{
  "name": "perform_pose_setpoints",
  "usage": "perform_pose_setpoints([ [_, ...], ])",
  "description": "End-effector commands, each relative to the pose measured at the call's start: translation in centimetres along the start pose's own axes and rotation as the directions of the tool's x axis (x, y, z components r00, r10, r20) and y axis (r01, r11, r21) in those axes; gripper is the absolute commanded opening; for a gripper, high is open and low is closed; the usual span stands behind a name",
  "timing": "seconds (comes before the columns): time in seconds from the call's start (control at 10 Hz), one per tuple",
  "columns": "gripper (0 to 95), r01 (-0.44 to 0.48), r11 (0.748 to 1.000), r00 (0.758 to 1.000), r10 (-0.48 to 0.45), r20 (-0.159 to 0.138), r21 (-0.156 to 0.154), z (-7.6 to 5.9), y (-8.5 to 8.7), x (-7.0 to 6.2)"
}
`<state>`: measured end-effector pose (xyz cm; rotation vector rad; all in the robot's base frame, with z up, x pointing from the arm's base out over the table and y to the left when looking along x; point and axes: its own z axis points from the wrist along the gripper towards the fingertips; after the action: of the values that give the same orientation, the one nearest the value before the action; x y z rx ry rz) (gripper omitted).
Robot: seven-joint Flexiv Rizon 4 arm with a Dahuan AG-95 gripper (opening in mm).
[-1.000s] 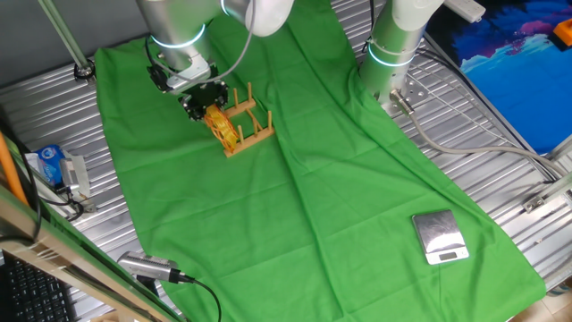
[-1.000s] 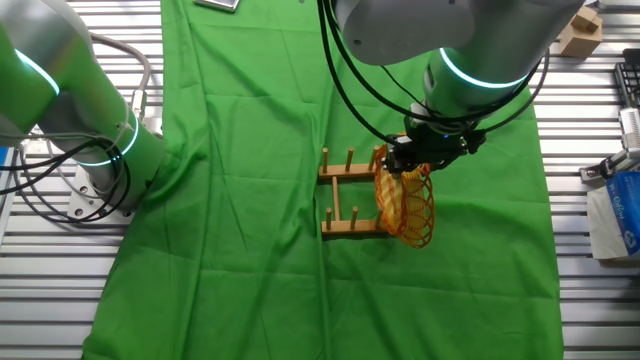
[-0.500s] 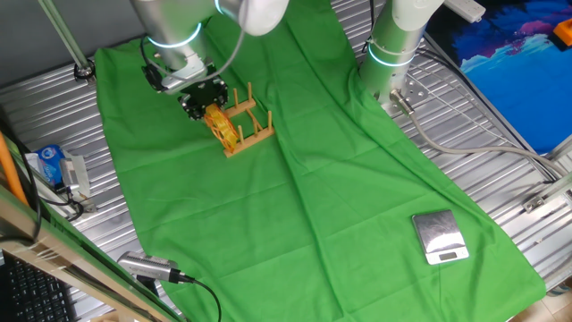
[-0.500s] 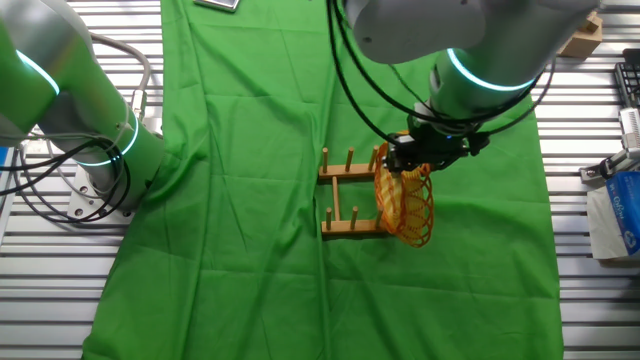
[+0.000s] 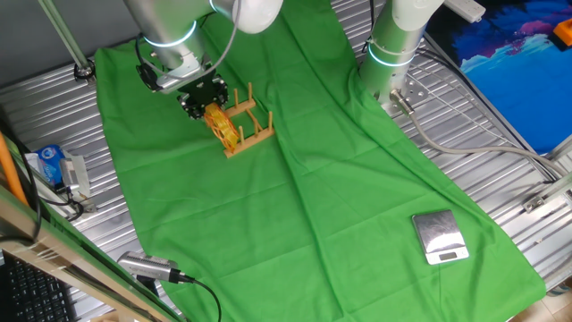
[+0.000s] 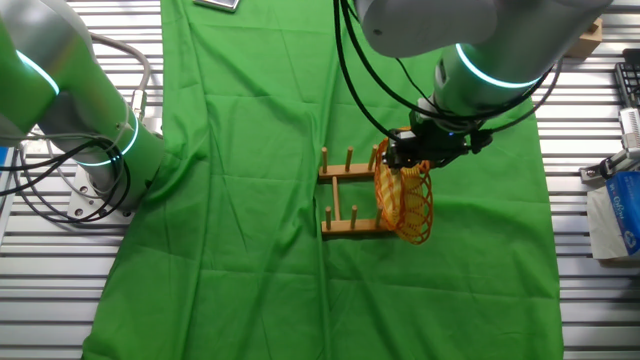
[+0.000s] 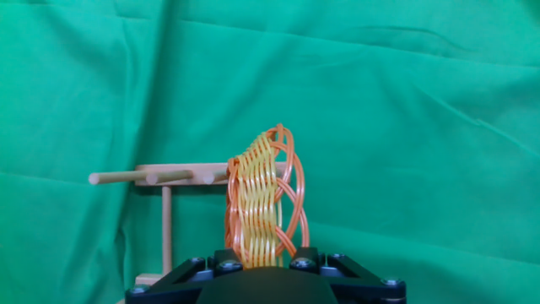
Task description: Take the dish off the dish rack
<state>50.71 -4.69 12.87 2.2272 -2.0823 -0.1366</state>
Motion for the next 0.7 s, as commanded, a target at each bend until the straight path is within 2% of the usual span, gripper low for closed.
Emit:
perform_pose_setpoints([
  [0.1, 38.0, -0.003, 1.0, 1.0, 0.003, 0.0, -0.002, -0.16, 0.06, -0.04],
  [0.3, 38.0, -0.005, 1.0, 1.0, 0.005, -0.002, -0.004, -0.16, 0.06, -0.04],
  [0.5, 38.0, -0.016, 0.999, 1.0, 0.016, 0.004, -0.034, -0.21, 0.01, -0.02],
  [0.7, 38.0, -0.02, 0.999, 1.0, 0.02, 0.004, -0.043, -0.24, 0.02, 0.02],
])
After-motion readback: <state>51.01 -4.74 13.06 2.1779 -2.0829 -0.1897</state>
